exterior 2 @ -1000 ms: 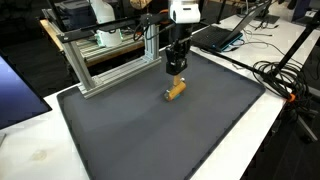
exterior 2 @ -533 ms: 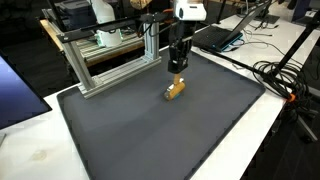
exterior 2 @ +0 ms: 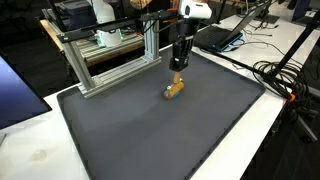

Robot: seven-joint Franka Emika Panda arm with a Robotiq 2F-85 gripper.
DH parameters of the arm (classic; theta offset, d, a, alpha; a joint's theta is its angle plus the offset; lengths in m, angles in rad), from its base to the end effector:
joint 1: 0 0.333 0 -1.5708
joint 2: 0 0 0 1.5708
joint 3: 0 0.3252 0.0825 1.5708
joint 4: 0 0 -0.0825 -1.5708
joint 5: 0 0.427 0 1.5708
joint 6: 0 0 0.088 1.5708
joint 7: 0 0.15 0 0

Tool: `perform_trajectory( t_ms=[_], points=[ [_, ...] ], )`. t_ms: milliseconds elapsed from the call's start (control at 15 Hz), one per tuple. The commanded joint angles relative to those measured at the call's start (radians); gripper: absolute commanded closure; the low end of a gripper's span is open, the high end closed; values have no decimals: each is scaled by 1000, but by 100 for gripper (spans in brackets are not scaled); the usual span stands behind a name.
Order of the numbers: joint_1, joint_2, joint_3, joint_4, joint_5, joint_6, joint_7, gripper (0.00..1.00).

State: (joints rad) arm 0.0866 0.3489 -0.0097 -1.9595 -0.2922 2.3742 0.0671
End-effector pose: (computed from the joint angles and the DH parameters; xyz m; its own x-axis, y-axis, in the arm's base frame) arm 0.6580 0.0390 0.2417 0.9741 0.2189 0.0569 0.2024 -0.9559 0.2130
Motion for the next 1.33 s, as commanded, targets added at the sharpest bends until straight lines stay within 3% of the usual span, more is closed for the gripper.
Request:
perform_trajectory(
  t_ms=[0, 467, 1067, 1267],
  points=[
    [8, -17, 5, -14, -4, 0, -9, 78],
    [-25, -24, 54, -16, 127, -1, -117, 78],
    [-93, -25, 111, -6, 402, -17, -285, 78],
    [-98, -20, 97, -12, 418, -8, -277, 78]
  ],
)
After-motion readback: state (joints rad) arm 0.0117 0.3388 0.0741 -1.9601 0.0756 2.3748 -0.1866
